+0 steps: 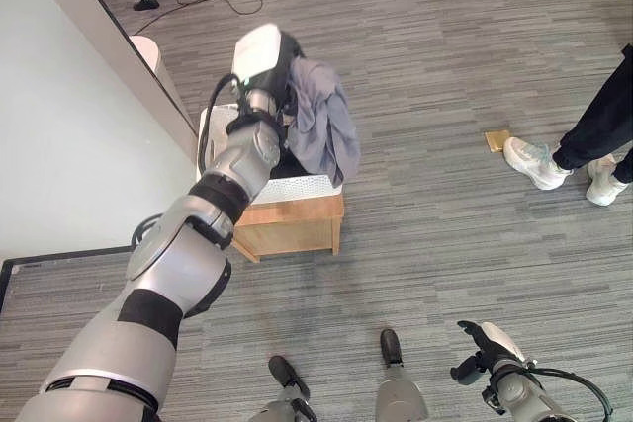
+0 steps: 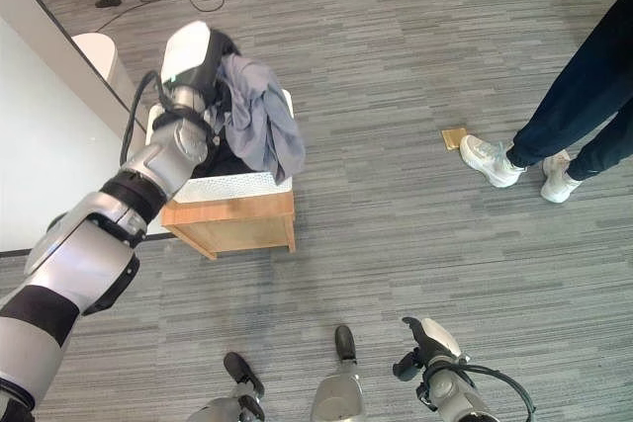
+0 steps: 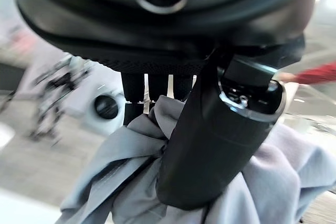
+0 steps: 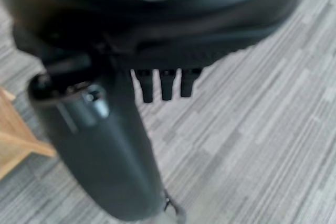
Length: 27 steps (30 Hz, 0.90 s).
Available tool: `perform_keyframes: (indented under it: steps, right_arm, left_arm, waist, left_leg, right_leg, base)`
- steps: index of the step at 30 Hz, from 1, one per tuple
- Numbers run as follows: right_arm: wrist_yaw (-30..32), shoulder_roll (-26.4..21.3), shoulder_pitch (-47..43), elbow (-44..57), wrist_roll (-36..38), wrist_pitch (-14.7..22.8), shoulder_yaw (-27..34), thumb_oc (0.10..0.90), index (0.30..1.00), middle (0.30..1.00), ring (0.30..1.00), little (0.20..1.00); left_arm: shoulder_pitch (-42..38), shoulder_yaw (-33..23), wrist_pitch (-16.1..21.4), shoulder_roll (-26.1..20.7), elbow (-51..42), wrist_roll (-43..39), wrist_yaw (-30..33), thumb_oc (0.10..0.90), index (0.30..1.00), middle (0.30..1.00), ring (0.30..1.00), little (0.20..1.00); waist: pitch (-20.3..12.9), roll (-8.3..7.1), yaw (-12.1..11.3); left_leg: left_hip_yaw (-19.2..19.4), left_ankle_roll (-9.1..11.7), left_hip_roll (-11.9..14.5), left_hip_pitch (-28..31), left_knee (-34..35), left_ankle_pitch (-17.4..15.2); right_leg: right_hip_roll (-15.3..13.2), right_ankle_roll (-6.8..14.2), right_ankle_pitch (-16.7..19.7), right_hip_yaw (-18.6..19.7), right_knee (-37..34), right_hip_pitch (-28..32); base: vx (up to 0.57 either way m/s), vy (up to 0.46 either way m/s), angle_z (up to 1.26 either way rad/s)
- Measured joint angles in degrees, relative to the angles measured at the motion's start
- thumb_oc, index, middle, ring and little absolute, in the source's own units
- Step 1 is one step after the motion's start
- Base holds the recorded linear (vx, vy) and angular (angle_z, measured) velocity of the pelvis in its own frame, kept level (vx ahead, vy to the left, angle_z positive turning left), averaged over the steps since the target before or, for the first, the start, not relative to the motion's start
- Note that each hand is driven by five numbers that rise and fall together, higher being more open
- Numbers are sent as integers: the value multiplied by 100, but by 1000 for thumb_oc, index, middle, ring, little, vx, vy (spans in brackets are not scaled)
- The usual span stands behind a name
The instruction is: Pick up bed clothes into laundry basket.
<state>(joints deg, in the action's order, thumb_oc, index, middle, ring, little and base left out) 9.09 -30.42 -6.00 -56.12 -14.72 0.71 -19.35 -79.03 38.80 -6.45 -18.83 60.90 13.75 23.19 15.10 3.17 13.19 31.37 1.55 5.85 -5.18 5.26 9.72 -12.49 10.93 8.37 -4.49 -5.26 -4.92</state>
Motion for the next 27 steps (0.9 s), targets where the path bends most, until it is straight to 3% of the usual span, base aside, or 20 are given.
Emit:
perform_keyframes:
  steps: [8,12,13,17,24,27]
  right_arm:
    - [10,54,-15,-369,219,36,17,800,900,900,900,900]
    - [130,136,-34,-422,285,49,61,800,900,900,900,900]
    - [169,270,-24,-434,407,118,185,800,900,900,900,900]
    - [262,560,104,-412,554,210,213,800,900,900,900,900]
    - [286,720,213,-372,699,259,225,800,900,900,900,900]
    - [380,717,-63,-285,734,280,218,800,900,900,900,900]
  left_arm:
    - [-214,170,57,-88,197,7,16,400,300,300,300,300]
    - [-301,404,55,-403,217,129,32,400,300,300,300,300]
    - [-419,604,52,-615,355,230,42,400,300,300,300,300]
    - [-840,922,48,-965,572,365,104,400,300,300,300,300]
    - [-1230,947,44,-1201,622,425,289,400,300,300,300,300]
    - [-1406,943,45,-1222,622,421,417,400,300,300,300,300]
  waist:
    - [-349,-202,36]
    - [-404,-309,75]
    - [-413,-398,136]
    - [-360,-545,192]
    - [-232,-625,164]
    - [91,-631,138]
  left_leg:
    - [131,28,15,-177,23,-48]
    - [264,30,26,-381,6,-41]
    - [328,30,22,-496,22,-43]
    - [353,-34,11,-771,-4,39]
    - [252,-50,-72,-1091,-4,50]
    - [216,-51,-99,-1251,-6,54]
  right_leg:
    - [11,12,29,134,0,-282]
    - [27,23,110,283,0,-582]
    - [25,27,141,349,2,-745]
    - [17,44,213,368,3,-1027]
    - [-67,53,211,285,1,-1276]
    - [-93,81,239,264,1,-1416]
  base:
    - [29,15,-10]
    - [37,47,-18]
    - [20,34,-14]
    - [27,49,-5]
    - [31,46,9]
    - [-15,15,5]
